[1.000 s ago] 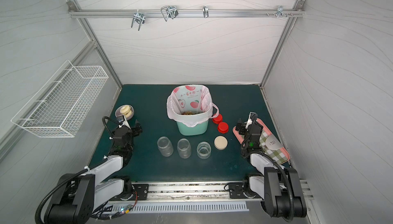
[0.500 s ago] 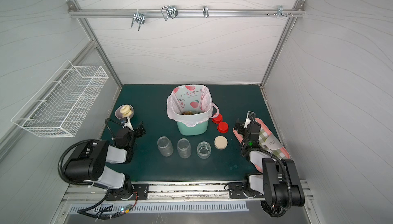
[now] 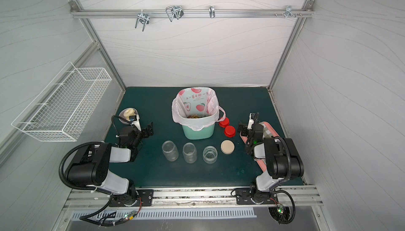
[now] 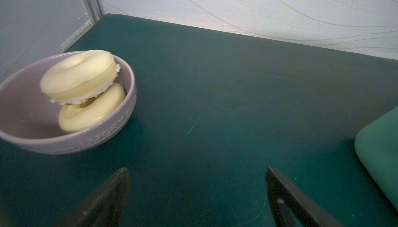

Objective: Empty moldy peanuts from jars
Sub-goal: Reset both arms

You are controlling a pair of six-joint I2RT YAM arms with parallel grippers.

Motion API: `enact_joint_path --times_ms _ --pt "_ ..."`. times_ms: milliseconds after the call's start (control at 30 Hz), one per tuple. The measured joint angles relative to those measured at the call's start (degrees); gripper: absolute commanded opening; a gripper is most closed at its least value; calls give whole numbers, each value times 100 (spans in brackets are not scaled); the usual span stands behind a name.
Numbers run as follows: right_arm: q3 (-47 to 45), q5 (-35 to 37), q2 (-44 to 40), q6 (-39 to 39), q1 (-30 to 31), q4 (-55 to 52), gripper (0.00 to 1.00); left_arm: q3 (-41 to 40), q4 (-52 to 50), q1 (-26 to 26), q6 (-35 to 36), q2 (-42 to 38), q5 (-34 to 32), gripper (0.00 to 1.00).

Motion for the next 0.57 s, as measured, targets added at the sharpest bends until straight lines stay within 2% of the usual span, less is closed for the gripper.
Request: enact_joint_path --times_ms 133,567 --pt "68 -48 -4 -20 13 -28 99 396 -278 -7 70 24 85 99" --pt "232 404 -2 -164 337 -435 99 424 -752 -7 98 26 118 99"
